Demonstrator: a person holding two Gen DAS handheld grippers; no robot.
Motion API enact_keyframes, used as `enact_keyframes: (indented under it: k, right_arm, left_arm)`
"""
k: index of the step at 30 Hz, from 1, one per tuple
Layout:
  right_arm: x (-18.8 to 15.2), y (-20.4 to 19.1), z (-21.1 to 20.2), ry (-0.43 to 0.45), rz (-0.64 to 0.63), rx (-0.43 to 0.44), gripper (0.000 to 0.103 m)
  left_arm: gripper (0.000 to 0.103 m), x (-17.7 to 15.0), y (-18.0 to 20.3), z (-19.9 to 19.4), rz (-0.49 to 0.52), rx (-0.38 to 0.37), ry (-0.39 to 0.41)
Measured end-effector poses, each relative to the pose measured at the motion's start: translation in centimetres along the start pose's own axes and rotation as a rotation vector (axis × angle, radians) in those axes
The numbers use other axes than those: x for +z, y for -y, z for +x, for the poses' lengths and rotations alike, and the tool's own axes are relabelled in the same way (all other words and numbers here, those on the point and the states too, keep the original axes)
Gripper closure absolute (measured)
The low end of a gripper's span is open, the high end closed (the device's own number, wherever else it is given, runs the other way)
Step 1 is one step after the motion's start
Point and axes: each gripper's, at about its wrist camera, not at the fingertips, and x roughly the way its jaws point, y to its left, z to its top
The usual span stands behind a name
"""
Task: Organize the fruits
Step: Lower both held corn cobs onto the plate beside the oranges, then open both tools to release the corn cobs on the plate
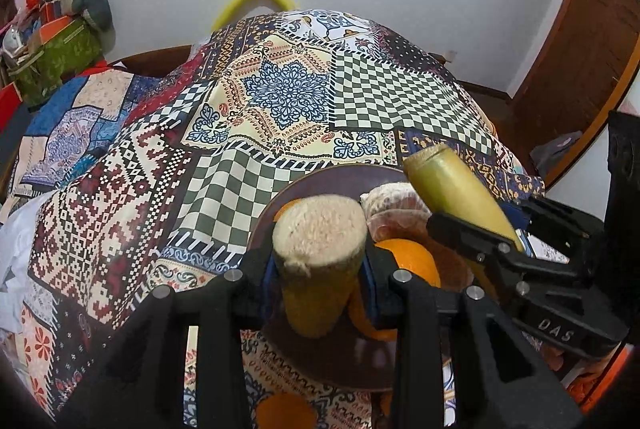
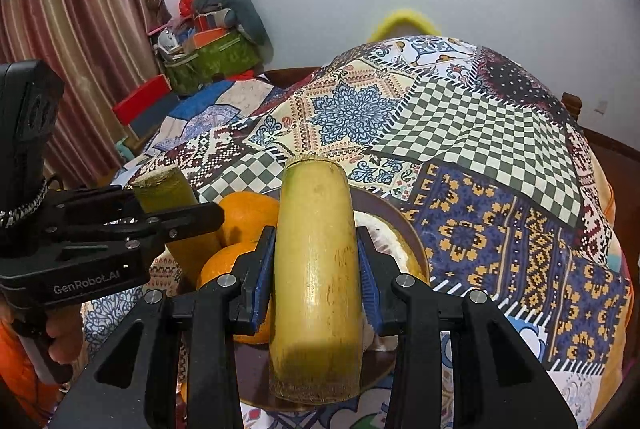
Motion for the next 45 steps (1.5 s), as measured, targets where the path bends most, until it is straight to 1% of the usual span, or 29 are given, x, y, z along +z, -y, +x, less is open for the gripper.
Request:
enact_keyframes:
  k: [4,9,11,14,16,19,24,29,36,40,45]
  right_arm:
    - [-0.1,0.0,0.7,-0.028,-0.001,0.006,0.068]
    - [-0.2,0.3,1.0,-0.043,0.01,0.014,0.068]
    - [0.1,0.5,0.6,-0.027,0.021,0.028,0.068]
    - [0.6,0.2,-0.4,-0.004,0.004,0.022,0.068]
    - [0.8,-0.1,-0.9,0.008,-0.02,0.003,0.068]
    - [0.9,-0.2,-1.4,0.017,-0.029,-0.008,0.068]
    - [0.6,-0.5,-2.6,0.034,-0.022,-0.022,0.068]
    - [-0.1,-1.4,-4.4,0.049,-0.029,-0.043,0.068]
    - [-1.3,-3.3,-7.3,0.076,-0.038,-0.053,0.062]
    - [-2.0,-4.4,-8.5,0.08,-0.055,-0.058,0.061]
    - [-3.3,-5.6,-9.0,0.068,-0.07,-0.061,0.059]
  left_arm:
    - [0.069,0.3,-0.4,0.8,-0.029,-0.012,-0.023]
    - [0.067,0.1,0.2,1.5,0.005,0.01,-0.049]
    - [0.065,0.0,0.4,1.6,0.011,0.021,-0.054]
    - [0.06,-0.2,0.4,1.4,0.006,0.011,-0.05]
    - [0.053,-0.3,0.4,0.9,0.001,0.008,-0.042]
    - [0.046,-0.5,0.4,0.0,0.006,0.019,-0.02]
    - [0.046,-1.1,0.4,-2.0,-0.001,0.033,0.007]
    - [0.046,-2.2,0.4,-5.0,0.0,0.043,0.043]
    - [0.04,-4.1,0.5,-9.3,0.005,0.055,0.088]
    - [0.04,-5.2,0.3,-10.8,0.008,0.066,0.097]
    - [0.04,-6.9,-0.2,-11.7,-0.003,0.076,0.083]
